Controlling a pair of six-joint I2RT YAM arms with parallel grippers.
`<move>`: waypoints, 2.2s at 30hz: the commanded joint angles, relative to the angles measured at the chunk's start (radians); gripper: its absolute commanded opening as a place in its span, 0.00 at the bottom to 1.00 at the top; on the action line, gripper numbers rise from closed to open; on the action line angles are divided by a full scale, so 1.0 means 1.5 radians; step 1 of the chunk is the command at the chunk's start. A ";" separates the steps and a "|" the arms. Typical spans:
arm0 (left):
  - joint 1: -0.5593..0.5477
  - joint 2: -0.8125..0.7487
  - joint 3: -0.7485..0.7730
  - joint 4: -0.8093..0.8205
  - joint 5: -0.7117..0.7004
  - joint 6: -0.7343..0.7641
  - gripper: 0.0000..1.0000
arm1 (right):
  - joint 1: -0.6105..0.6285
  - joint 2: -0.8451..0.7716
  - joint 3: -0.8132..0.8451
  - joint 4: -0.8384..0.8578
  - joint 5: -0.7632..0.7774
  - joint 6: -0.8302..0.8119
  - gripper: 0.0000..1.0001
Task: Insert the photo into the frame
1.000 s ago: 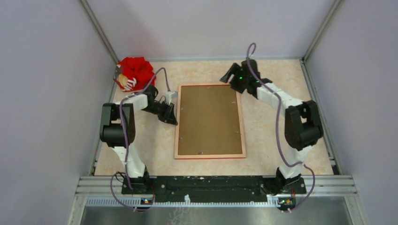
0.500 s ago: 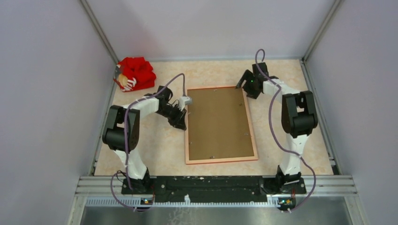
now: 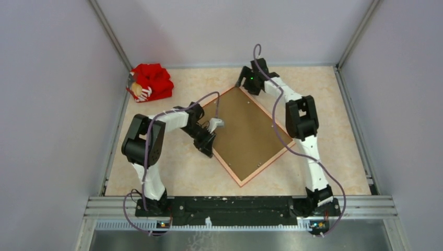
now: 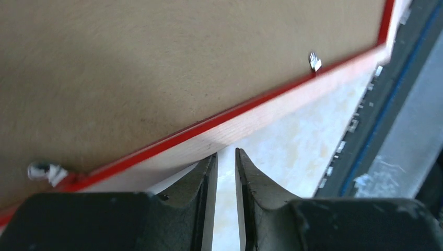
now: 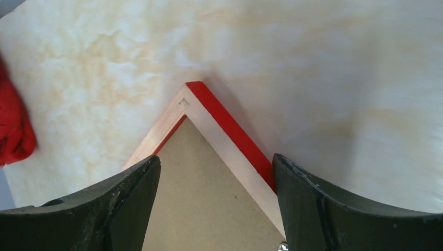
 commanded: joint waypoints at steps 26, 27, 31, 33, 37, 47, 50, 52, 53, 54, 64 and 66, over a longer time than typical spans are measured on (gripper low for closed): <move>0.281 0.223 0.462 -0.083 -0.046 -0.055 0.52 | -0.015 -0.719 -0.695 -0.044 -0.002 -0.005 0.80; 0.283 0.233 0.460 -0.084 -0.043 -0.057 0.52 | -0.015 -0.751 -0.728 -0.051 -0.002 0.004 0.80; 0.282 0.236 0.423 -0.062 -0.008 -0.062 0.54 | -0.026 -0.855 -0.855 -0.057 -0.035 0.045 0.80; 0.282 0.236 0.400 -0.052 0.003 -0.064 0.54 | -0.034 -0.884 -0.909 -0.049 -0.055 0.062 0.80; 0.280 0.237 0.352 -0.052 0.028 -0.058 0.47 | -0.046 -0.900 -0.980 0.009 -0.105 0.089 0.80; 0.276 0.160 0.210 -0.071 0.075 0.022 0.33 | -0.086 -0.773 -0.912 0.068 -0.148 0.057 0.80; 0.270 0.126 0.160 -0.081 0.064 0.061 0.32 | -0.108 -0.724 -0.864 0.075 -0.155 0.030 0.80; 0.265 0.103 0.126 -0.094 0.053 0.087 0.31 | -0.118 -0.680 -0.817 0.069 -0.157 0.008 0.80; 0.262 0.092 0.108 -0.100 0.046 0.099 0.31 | -0.124 -0.656 -0.791 0.061 -0.159 -0.002 0.80; 0.257 0.078 0.092 -0.109 0.043 0.112 0.32 | -0.128 -0.630 -0.768 0.052 -0.162 -0.012 0.79; 0.251 0.000 0.066 -0.161 0.028 0.144 0.34 | -0.140 -0.637 -0.652 -0.020 -0.018 -0.014 0.74; 0.260 -0.002 0.088 -0.160 0.043 0.124 0.35 | -0.133 -0.670 -0.652 0.003 -0.022 -0.005 0.73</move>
